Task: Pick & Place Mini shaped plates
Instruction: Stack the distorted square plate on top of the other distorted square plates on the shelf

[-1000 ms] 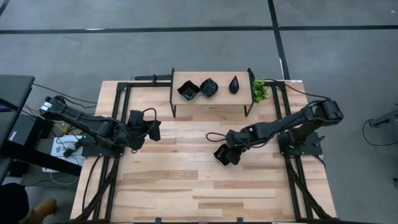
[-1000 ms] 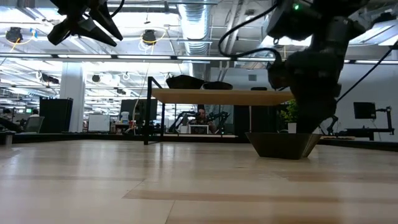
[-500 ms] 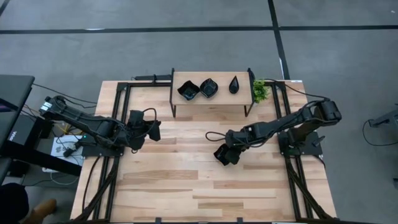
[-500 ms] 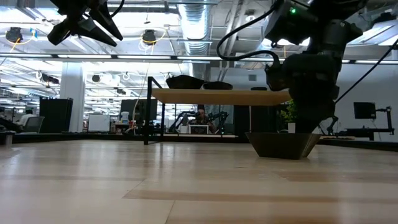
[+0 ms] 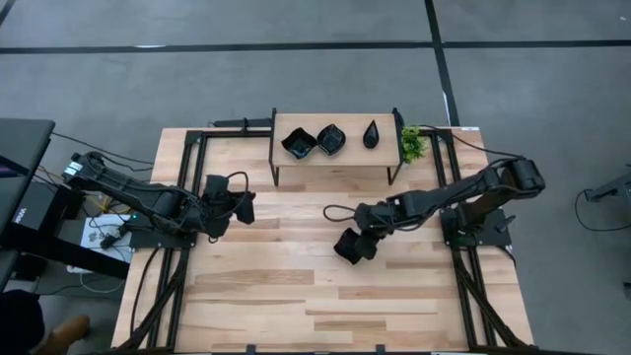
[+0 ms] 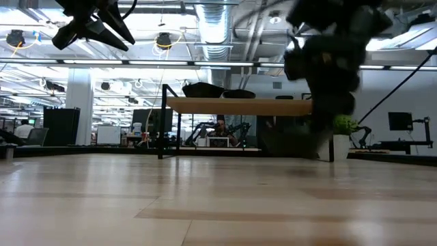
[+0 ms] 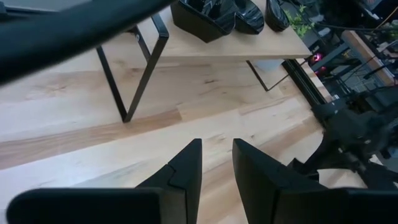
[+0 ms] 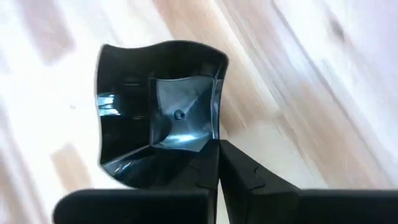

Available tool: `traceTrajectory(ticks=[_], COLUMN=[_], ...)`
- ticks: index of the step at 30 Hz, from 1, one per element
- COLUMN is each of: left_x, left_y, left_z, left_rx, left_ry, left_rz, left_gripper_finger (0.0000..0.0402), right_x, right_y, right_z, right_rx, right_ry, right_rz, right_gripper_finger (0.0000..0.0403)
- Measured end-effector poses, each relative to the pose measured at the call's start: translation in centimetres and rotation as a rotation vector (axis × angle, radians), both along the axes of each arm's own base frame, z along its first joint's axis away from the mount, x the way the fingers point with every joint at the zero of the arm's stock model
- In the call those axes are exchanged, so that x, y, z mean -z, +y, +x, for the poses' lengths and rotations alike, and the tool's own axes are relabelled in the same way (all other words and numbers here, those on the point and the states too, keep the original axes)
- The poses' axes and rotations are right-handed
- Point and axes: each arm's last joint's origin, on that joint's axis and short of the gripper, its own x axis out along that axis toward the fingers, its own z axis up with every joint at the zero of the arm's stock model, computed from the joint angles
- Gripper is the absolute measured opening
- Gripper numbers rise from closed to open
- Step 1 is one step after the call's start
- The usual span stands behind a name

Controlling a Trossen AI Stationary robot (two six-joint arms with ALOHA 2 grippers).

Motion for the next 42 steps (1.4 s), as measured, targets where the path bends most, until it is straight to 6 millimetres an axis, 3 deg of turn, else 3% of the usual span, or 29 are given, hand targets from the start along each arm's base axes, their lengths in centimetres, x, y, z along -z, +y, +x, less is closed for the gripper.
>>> traceTrajectory(ticks=[13,17,21,27,36,42], left_x=[0.0,-0.2,-0.5,-0.7,-0.4,-0.3], left_y=[-0.1,-0.2,-0.4,-0.7,-1.0,-1.2], left_z=[0.1,0.3,0.8,1.3,1.3,1.3], left_rx=[0.024,0.026,0.048,0.113,0.198,0.255], left_ry=[0.0,-0.027,-0.064,-0.063,-0.033,-0.01], left_rz=[-0.035,-0.048,-0.048,-0.044,-0.117,-0.166], left_gripper_finger=[0.0091,0.0091,0.0091,0.0091,0.0091,0.0091], right_x=[-10.0,-12.1,-12.9,-11.6,-7.2,-5.4], right_y=[-0.4,-1.3,-2.0,-2.2,-1.7,-1.4], right_z=[3.6,4.2,4.4,5.6,10.3,13.0], right_rx=[-0.045,-0.011,0.012,-0.003,0.011,0.007], right_ry=[-0.19,-0.248,-0.272,-0.255,-0.213,-0.16], right_rz=[-0.352,-0.352,-0.306,-0.132,0.003,0.045], right_gripper_finger=[0.0001,0.0001,0.0,0.0,0.0,0.0])
